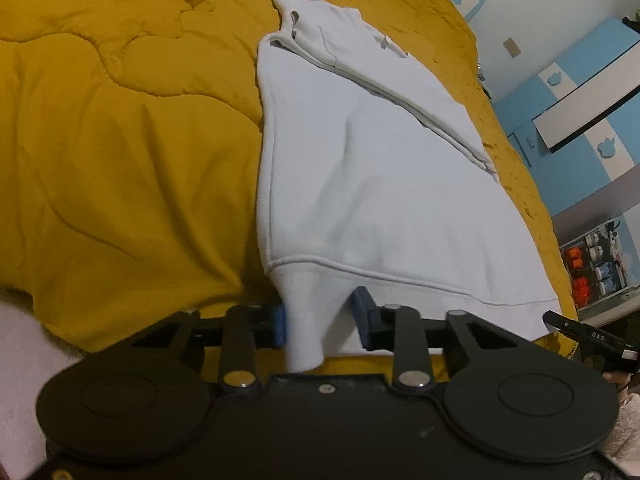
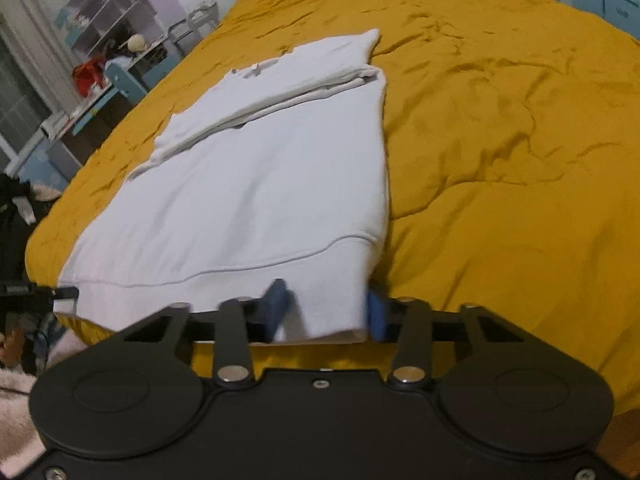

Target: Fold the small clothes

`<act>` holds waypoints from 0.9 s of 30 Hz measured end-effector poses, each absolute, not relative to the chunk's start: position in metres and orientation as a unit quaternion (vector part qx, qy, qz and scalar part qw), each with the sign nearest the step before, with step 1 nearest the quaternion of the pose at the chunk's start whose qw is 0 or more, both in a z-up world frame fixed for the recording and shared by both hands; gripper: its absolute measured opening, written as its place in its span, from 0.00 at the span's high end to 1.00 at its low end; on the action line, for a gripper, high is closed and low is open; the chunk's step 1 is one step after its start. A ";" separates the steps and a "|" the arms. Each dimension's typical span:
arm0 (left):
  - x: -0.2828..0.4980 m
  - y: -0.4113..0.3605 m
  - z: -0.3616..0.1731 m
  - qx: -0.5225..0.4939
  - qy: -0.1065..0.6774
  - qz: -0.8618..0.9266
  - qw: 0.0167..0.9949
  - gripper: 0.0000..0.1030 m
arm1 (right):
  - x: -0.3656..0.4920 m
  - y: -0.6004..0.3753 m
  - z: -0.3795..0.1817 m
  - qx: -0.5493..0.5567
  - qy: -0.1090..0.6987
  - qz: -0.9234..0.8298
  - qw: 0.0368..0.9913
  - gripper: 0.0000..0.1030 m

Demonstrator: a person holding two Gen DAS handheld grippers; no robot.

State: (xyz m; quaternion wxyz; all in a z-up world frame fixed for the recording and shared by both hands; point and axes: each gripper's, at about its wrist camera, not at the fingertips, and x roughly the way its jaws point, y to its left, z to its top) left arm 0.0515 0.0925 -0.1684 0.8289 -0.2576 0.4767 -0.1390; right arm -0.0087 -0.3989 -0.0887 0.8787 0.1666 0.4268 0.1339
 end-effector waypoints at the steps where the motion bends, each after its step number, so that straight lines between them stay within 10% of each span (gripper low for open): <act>1: 0.051 0.093 -0.168 -0.260 0.476 -0.139 0.829 0.79 | -0.010 -0.400 -0.087 0.172 0.425 0.135 0.878 0.75; 5: 0.047 0.097 -0.164 -0.277 0.477 -0.138 0.823 0.95 | -0.014 -0.403 -0.081 0.189 0.413 0.143 0.879 0.86; 27: 0.131 0.107 -0.095 -0.345 0.392 -0.192 0.831 0.99 | 0.051 -0.413 -0.022 0.282 0.289 0.171 0.899 0.92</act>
